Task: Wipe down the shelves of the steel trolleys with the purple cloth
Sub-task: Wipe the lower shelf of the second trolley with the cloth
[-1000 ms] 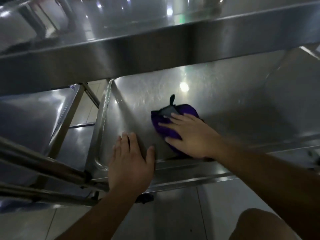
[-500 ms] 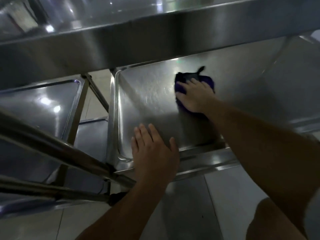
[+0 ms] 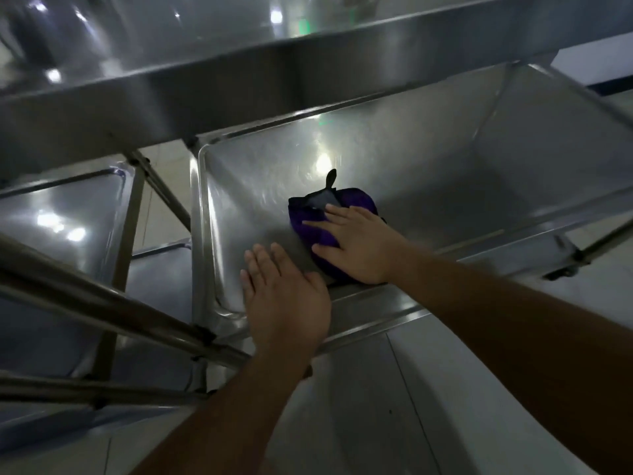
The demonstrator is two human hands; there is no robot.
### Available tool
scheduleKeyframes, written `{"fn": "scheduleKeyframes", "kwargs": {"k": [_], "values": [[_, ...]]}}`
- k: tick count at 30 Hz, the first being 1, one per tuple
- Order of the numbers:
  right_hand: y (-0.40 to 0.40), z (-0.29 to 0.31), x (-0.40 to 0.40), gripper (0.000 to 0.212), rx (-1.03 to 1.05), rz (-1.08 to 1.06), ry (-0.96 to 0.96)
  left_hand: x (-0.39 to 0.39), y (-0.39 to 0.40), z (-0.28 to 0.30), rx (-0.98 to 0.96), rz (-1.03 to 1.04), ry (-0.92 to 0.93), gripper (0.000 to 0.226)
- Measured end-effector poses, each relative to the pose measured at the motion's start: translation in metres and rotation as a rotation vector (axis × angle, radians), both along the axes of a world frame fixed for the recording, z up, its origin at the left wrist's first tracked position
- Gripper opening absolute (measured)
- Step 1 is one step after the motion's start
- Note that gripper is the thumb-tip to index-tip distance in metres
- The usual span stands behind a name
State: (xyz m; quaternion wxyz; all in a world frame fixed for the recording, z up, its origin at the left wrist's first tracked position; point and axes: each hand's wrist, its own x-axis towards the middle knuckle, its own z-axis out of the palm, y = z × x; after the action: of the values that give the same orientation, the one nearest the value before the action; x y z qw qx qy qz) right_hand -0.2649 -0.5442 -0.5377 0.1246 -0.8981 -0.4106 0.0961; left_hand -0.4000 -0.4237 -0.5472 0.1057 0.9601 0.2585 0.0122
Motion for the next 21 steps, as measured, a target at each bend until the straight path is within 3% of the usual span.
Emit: {"fn": "scheduleKeyframes", "kwargs": {"k": [7,12,18,21], "values": [[-0.018,0.000,-0.004,0.075,-0.011,0.123,0.062,0.001,-0.001,0.001,-0.016,0.045,-0.035,0.076],[-0.047,-0.005,-0.023,0.077,0.052,0.236,-0.064,0.001,-0.005,0.006,-0.019,0.080,-0.014,0.083],[-0.074,-0.005,-0.027,0.049,0.204,0.380,-0.158,0.002,-0.006,0.007,-0.009,0.041,0.064,0.079],[-0.081,-0.014,-0.034,0.037,0.318,0.408,-0.237,0.000,-0.007,0.006,-0.055,0.078,-0.022,0.076]]}}
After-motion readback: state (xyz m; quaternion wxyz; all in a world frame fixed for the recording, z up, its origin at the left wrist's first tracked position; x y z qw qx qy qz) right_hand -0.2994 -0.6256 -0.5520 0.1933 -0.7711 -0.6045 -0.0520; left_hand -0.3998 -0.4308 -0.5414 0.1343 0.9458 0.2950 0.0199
